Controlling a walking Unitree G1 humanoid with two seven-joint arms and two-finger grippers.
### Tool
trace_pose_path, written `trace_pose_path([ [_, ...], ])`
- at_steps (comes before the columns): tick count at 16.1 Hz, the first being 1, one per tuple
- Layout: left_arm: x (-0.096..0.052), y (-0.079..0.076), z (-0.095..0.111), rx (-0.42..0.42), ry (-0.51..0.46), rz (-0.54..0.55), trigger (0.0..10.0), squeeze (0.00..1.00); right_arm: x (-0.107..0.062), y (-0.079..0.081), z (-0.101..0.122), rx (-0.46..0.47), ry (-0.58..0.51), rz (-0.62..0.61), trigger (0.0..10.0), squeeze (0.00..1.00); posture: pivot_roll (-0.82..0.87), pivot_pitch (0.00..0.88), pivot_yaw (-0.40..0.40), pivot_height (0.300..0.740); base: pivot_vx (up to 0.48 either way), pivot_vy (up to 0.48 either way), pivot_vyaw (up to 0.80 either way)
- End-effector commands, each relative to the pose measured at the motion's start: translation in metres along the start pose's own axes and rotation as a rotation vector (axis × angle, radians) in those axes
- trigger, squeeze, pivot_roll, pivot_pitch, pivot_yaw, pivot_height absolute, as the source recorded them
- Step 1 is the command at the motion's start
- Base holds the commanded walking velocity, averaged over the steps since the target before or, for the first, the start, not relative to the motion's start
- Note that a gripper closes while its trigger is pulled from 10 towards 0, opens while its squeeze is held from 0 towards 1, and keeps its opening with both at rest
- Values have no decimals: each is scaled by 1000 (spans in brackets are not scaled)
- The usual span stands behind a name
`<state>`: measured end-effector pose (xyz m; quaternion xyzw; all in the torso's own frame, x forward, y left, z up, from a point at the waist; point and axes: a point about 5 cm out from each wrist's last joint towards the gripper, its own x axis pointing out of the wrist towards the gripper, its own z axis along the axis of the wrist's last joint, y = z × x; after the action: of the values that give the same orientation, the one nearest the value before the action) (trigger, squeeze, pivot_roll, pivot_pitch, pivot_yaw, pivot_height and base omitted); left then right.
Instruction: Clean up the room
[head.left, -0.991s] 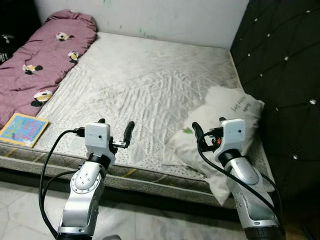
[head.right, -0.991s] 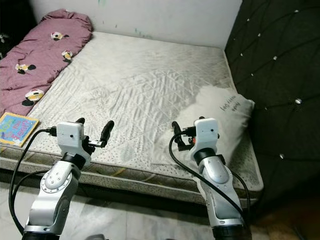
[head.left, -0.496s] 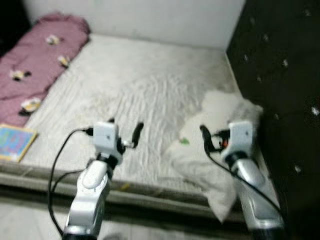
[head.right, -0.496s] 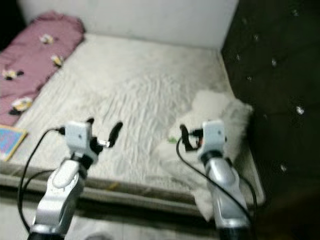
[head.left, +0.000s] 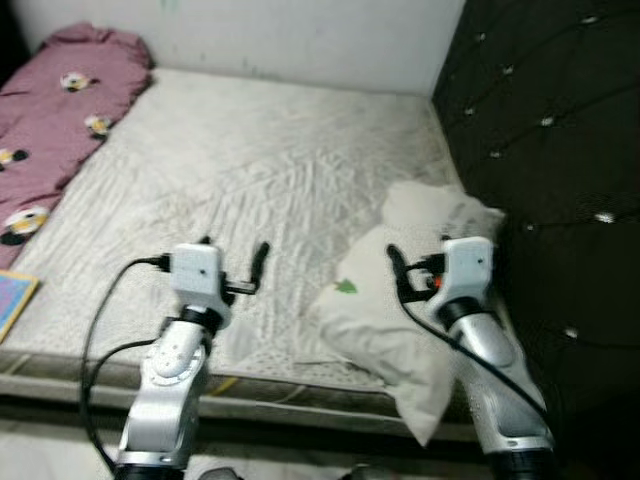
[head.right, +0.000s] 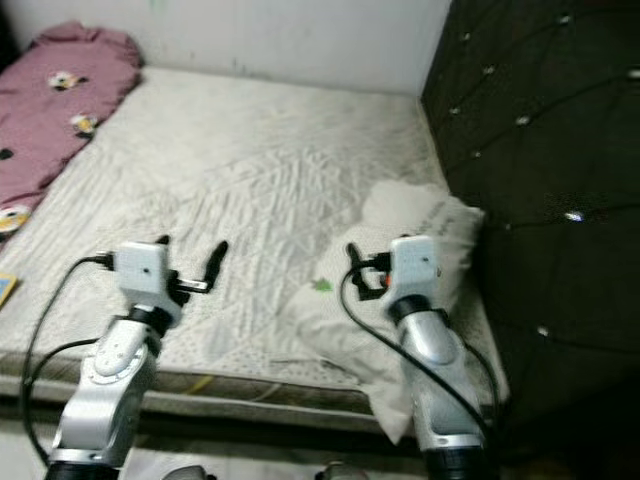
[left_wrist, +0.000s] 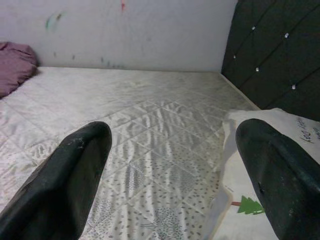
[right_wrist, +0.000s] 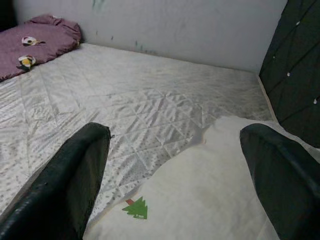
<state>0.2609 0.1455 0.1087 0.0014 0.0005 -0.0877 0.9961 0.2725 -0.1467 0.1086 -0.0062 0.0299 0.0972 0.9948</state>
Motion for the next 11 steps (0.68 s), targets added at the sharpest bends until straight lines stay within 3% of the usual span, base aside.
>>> trace_pose_path([
  [1,1,-2,1,4,3,-5,10000,0,1,-4,3,-16,-4,-18,10000,0,-61,0,-70,740,0,0,0],
  [11,3,-1,4,6,-12,1,10000,0,2,-8,4,-34,0,-20,10000,0,-55,0,-86,740,0,-302,0],
])
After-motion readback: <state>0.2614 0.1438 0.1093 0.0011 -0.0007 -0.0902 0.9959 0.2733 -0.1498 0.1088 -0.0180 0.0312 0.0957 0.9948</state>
